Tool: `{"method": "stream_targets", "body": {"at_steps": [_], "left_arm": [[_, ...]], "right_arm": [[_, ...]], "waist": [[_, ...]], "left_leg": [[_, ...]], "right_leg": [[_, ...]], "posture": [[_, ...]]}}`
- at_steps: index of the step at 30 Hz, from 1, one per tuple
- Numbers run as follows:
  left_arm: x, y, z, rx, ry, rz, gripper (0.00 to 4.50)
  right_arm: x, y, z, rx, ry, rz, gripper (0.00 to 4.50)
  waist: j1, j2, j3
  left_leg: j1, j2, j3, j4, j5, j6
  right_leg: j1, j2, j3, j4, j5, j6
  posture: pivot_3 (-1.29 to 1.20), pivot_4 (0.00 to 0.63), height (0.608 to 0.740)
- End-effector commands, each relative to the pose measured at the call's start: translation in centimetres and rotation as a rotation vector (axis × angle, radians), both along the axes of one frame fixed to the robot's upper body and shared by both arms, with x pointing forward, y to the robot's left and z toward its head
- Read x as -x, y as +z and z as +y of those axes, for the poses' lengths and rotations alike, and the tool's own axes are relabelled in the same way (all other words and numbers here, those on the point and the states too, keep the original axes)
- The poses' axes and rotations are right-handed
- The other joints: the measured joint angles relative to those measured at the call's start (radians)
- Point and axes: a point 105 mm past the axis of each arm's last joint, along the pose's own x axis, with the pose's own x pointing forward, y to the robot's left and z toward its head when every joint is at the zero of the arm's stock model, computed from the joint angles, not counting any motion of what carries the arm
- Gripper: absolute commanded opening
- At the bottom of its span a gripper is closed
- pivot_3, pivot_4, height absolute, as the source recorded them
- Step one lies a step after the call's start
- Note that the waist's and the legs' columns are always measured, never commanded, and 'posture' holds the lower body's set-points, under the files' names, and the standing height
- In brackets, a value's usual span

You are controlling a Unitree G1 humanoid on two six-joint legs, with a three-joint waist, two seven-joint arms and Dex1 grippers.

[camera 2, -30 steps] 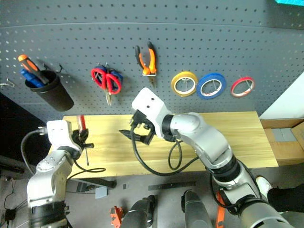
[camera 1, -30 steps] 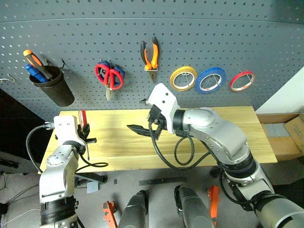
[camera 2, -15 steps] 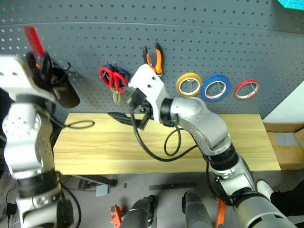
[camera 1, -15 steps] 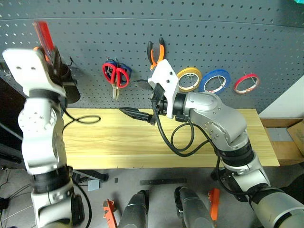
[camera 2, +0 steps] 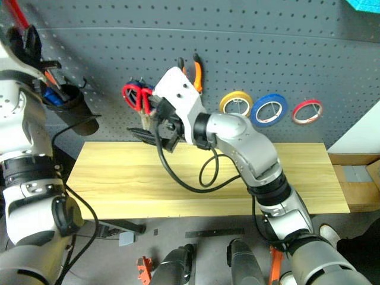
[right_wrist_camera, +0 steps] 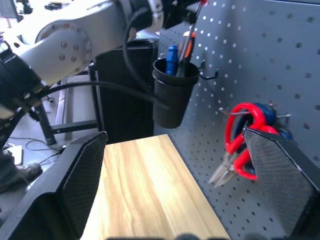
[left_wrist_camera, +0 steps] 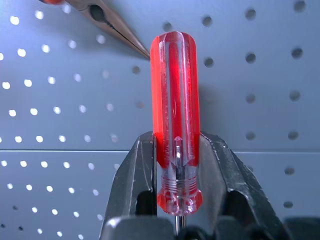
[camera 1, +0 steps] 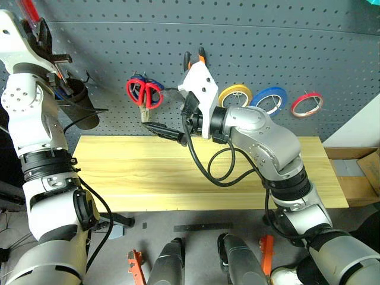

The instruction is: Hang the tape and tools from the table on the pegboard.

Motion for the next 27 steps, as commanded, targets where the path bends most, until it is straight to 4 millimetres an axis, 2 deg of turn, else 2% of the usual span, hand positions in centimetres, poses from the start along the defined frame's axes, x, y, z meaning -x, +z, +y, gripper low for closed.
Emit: {"method": "stream_targets", "body": {"at_steps": [1, 2, 7, 12, 13, 15, 18, 20, 21, 24, 27], "left_arm": [[0.6, 0.0, 0.3, -0.055, 0.034, -0.032, 0.81], [0.7, -0.5, 0.4, -0.055, 0.037, -0.034, 0.81], [1.0, -1.9, 0.2, -0.066, 0.042, -0.031, 2.55], [1.6, -1.9, -0.5, -0.051, 0.046, -0.058, 4.31], [1.9, -1.4, -0.8, -0.051, 0.04, -0.078, 4.44], [2.9, -0.1, -2.4, -0.061, 0.003, -0.133, 4.44], [4.0, 0.9, -4.3, -0.09, -0.053, -0.165, 4.44], [5.1, 1.2, -8.5, -0.178, -0.2, -0.157, 4.44], [5.5, 1.0, -9.8, -0.199, -0.248, -0.144, 4.44], [5.7, -2.8, -11.7, -0.175, -0.365, 0.0, 4.44], [6.0, -7.9, -13.1, -0.12, -0.457, 0.2, 4.44]], "right_arm": [[0.9, 1.7, 0.0, -0.041, 0.017, -0.061, 4.5], [0.9, 1.9, -0.1, -0.05, 0.014, -0.067, 4.5], [0.6, 3.4, -0.4, -0.127, -0.015, -0.087, 4.5], [0.6, 4.0, -0.6, -0.155, -0.017, -0.1, 4.5], [0.7, 4.1, -0.7, -0.164, -0.016, -0.104, 4.5], [1.1, 4.5, -1.3, -0.184, -0.006, -0.113, 4.5], [1.5, 4.7, -2.3, -0.199, 0.002, -0.114, 4.5], [1.4, 4.3, -4.0, -0.199, -0.022, -0.091, 4.5], [1.4, 4.1, -4.5, -0.194, -0.032, -0.084, 4.5], [1.0, 2.0, -5.9, -0.142, -0.085, -0.045, 4.5], [0.4, -0.9, -7.3, -0.097, -0.166, -0.01, 4.5]], "waist": [[-0.002, 0.0, 0.0], [-0.004, 0.0, 0.0], [-0.007, 0.0, 0.0], [-0.008, -0.001, -0.001], [-0.009, -0.001, -0.001], [-0.01, -0.002, -0.002], [-0.01, -0.003, -0.004], [-0.007, -0.003, -0.011], [-0.005, -0.003, -0.015], [-0.002, 0.001, -0.035], [-0.008, 0.005, -0.046]], "left_leg": [[0.0, 0.0, 0.0, 0.0, 0.0, 0.0], [0.0, 0.0, 0.0, 0.0, 0.0, 0.0], [0.0, 0.0, 0.0, 0.0, 0.0, 0.0], [0.0, 0.0, 0.0, 0.001, 0.0, 0.0], [0.0, 0.0, 0.0, 0.001, -0.001, 0.001], [0.0, 0.0, 0.0, 0.001, 0.0, 0.0], [-0.001, 0.0, 0.0, 0.002, 0.0, 0.0], [-0.001, 0.0, 0.0, 0.002, 0.0, 0.0], [-0.001, 0.0, 0.0, 0.002, 0.0, 0.0], [-0.001, -0.001, 0.001, 0.002, 0.0, 0.001], [0.005, 0.001, 0.004, 0.001, -0.002, 0.004]], "right_leg": [[0.0, 0.0, 0.0, 0.0, 0.0, 0.0], [0.0, 0.0, 0.0, 0.0, 0.0, 0.0], [-0.001, 0.0, 0.001, 0.001, 0.0, 0.0], [-0.001, 0.0, 0.001, 0.002, 0.0, -0.001], [-0.001, 0.0, 0.001, 0.002, 0.001, -0.001], [-0.001, 0.0, 0.001, 0.002, 0.001, -0.001], [-0.001, 0.0, 0.001, 0.002, 0.001, 0.0], [-0.001, 0.0, 0.001, 0.002, 0.001, 0.0], [0.0, 0.0, 0.001, 0.001, 0.001, 0.0], [0.0, 0.0, 0.002, 0.0, 0.001, 0.0], [0.004, 0.001, 0.004, 0.002, 0.001, 0.0]], "posture": [[-0.09, 0.172, 0.74], [-0.09, 0.174, 0.74], [-0.09, 0.173, 0.74], [-0.09, 0.165, 0.74], [-0.09, 0.164, 0.74], [-0.09, 0.159, 0.74], [-0.08, 0.155, 0.74], [-0.07, 0.148, 0.74], [-0.07, 0.145, 0.74], [-0.06, 0.139, 0.74], [-0.04, 0.121, 0.74]]}}
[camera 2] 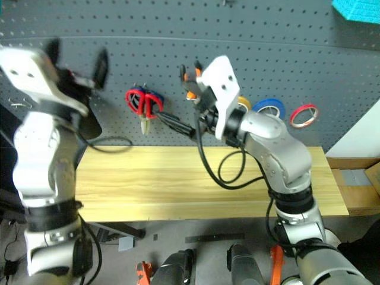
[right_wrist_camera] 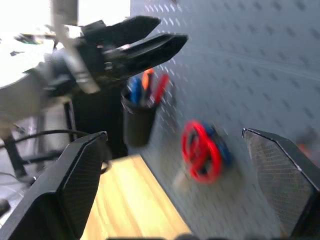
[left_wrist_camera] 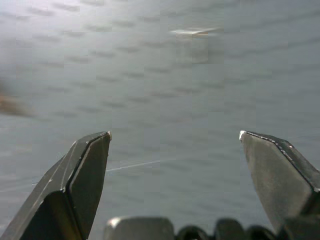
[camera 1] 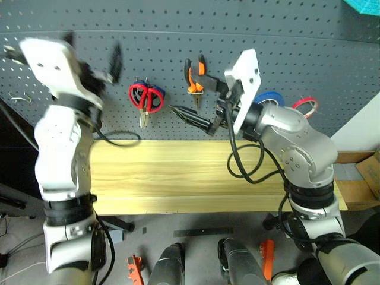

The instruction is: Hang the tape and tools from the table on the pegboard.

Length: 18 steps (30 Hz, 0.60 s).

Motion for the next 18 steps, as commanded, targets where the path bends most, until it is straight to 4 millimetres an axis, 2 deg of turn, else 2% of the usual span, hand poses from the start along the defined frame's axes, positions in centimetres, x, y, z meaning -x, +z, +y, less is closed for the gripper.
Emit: {"method": "stream_targets", "body": {"at_steps": [1, 5, 8, 14, 18], "left_arm": [[1.2, -4.3, -1.4, 0.009, -0.058, 0.171, 4.44], [1.6, -8.5, 0.0, 0.037, 0.043, 0.284, 4.44], [1.9, -12.4, 1.6, 0.043, 0.141, 0.376, 4.44], [2.0, -17.7, 2.4, 0.064, 0.173, 0.475, 4.44], [2.1, -20.9, 4.0, 0.11, 0.258, 0.541, 4.44]], "right_arm": [[0.2, -2.4, -1.3, 0.029, -0.075, -0.004, 4.5], [-0.8, -6.6, -3.2, 0.019, -0.21, 0.038, 4.5], [-2.7, -11.2, -6.7, -0.035, -0.434, 0.105, 4.5], [-3.6, -18.9, -12.4, -0.008, -0.702, 0.184, 4.5], [-3.7, -21.9, -16.0, 0.036, -0.82, 0.222, 4.5]], "waist": [[-0.004, 0.003, -0.01], [0.0, 0.003, -0.021], [0.006, 0.003, -0.034], [0.014, 0.005, -0.063], [0.015, 0.007, -0.083]], "left_leg": [[0.002, 0.001, 0.0, 0.0, 0.0, 0.0], [0.008, 0.003, 0.001, 0.0, 0.0, 0.0], [0.02, 0.004, 0.002, 0.0, 0.0, 0.0], [0.032, 0.004, 0.002, 0.0, 0.0, 0.0], [0.034, 0.004, 0.005, -0.001, 0.0, 0.001]], "right_leg": [[0.002, 0.001, 0.0, 0.001, 0.0, 0.0], [0.008, 0.007, 0.001, 0.001, -0.001, -0.001], [0.024, 0.009, 0.001, -0.005, -0.003, 0.003], [0.035, 0.009, 0.001, -0.006, -0.007, -0.002], [0.035, 0.009, 0.003, -0.006, -0.007, -0.002]], "posture": [[-0.04, 0.117, 0.74], [-0.04, 0.101, 0.74], [-0.04, 0.084, 0.74], [-0.04, 0.051, 0.74], [-0.04, 0.039, 0.74]]}}
